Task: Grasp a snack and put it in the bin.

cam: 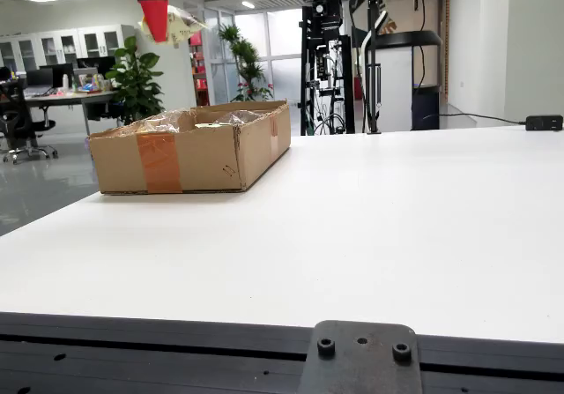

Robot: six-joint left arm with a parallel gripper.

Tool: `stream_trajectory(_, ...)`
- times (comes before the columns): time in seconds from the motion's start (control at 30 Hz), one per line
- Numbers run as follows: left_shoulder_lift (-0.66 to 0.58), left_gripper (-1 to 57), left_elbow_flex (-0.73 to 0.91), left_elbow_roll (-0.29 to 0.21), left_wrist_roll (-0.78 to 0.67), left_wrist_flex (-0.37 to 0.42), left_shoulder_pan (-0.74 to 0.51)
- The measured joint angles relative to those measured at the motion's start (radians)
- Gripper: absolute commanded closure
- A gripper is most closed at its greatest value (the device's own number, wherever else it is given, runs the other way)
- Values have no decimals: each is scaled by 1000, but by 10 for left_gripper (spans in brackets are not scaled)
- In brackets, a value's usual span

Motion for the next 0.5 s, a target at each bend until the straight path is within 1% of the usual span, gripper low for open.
stream_trajectory(0.23, 9, 475, 88, -5, 3, -97, -2)
stream_trajectory(0.5, 79, 474, 111, -21, -13, -175, -6)
